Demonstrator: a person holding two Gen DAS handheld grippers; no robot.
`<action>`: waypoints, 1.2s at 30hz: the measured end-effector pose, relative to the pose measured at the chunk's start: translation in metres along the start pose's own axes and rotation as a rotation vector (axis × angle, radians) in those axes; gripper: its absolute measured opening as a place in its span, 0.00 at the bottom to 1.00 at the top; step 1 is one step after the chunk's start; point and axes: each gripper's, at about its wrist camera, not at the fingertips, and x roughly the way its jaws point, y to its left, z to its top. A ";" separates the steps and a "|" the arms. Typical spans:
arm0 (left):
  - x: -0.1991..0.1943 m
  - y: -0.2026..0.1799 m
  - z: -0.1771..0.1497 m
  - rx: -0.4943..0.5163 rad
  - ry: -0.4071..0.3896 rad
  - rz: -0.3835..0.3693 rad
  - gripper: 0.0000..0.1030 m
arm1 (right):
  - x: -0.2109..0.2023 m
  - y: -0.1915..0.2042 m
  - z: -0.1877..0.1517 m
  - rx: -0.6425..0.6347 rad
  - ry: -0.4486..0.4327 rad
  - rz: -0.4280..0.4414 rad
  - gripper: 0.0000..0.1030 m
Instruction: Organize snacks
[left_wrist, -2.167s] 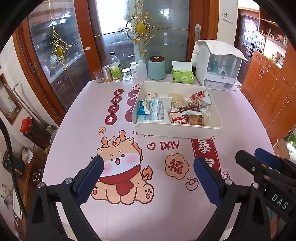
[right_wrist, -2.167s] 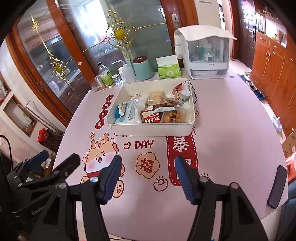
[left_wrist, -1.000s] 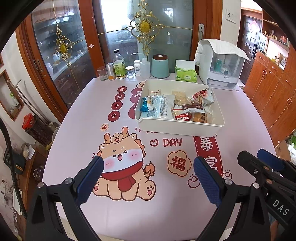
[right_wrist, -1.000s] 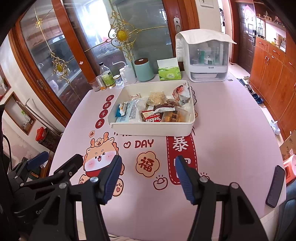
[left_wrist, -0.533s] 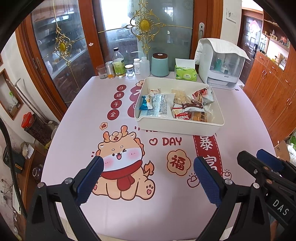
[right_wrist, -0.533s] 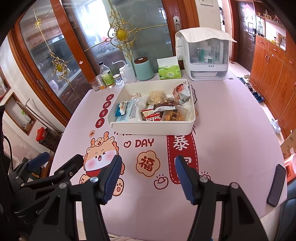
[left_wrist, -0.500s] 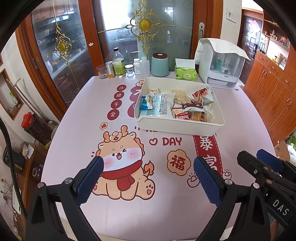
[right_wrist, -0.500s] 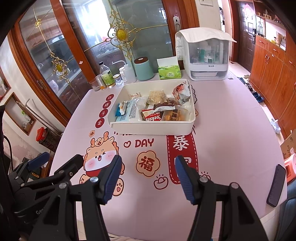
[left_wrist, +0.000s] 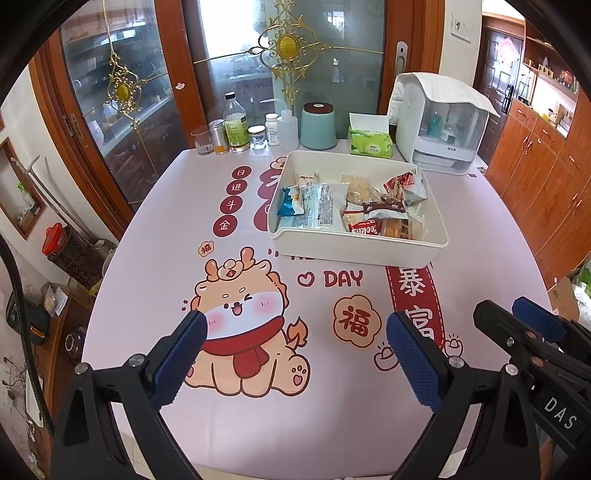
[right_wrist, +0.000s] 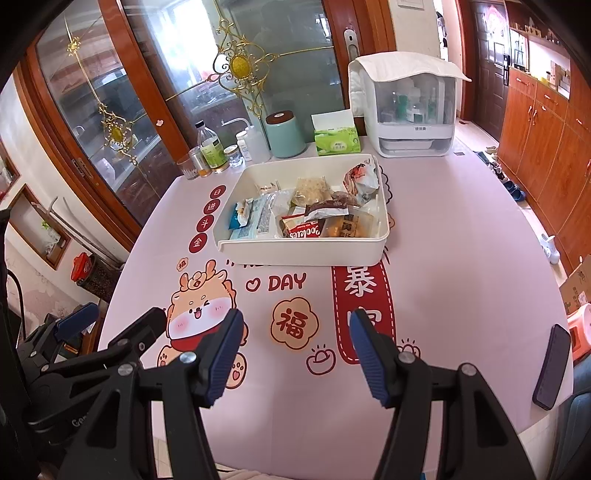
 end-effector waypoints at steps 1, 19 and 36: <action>0.001 0.000 -0.002 0.001 0.001 0.000 0.95 | 0.000 0.000 0.000 0.000 0.000 -0.001 0.59; 0.003 0.000 -0.005 0.005 -0.002 0.004 0.94 | 0.001 -0.001 0.000 0.000 0.003 0.000 0.59; 0.004 0.001 -0.005 0.007 0.003 0.004 0.94 | 0.003 -0.001 -0.001 0.002 0.007 -0.003 0.59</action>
